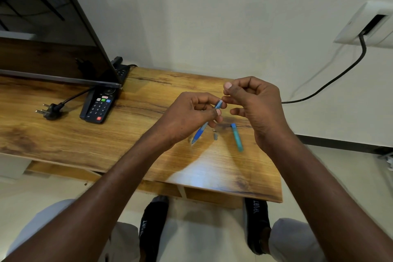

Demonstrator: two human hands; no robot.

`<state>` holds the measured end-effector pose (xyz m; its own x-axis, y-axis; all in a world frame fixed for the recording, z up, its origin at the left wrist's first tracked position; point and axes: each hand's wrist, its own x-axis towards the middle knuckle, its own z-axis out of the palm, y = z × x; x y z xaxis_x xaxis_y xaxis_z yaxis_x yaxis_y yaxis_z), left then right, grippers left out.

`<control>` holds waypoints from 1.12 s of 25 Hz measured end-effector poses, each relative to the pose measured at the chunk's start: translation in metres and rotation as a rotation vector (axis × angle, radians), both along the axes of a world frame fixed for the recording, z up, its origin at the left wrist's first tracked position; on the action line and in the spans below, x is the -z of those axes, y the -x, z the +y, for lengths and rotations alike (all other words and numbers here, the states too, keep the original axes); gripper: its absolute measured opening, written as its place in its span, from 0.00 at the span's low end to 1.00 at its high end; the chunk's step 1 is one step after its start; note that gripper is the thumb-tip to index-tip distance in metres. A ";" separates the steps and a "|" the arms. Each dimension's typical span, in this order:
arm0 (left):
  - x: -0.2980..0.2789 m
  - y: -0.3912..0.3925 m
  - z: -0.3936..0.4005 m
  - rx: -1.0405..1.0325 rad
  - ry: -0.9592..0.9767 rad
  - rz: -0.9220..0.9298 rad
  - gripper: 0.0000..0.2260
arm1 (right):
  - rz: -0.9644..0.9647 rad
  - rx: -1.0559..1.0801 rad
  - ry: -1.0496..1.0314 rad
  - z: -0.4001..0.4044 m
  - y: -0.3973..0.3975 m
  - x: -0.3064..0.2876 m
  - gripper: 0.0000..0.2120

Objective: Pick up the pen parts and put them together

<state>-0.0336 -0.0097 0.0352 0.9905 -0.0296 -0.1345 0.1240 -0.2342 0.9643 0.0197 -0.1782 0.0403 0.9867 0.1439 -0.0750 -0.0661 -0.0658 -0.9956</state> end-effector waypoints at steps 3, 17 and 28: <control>0.000 0.000 0.000 0.006 -0.008 -0.004 0.10 | -0.026 -0.026 0.045 0.001 0.000 0.001 0.06; -0.002 0.000 0.002 -0.005 0.045 -0.027 0.10 | -0.042 -0.032 0.078 0.003 0.001 0.001 0.07; 0.011 -0.003 0.011 -0.285 -0.124 0.059 0.11 | -0.184 -0.196 0.931 0.005 0.003 0.039 0.06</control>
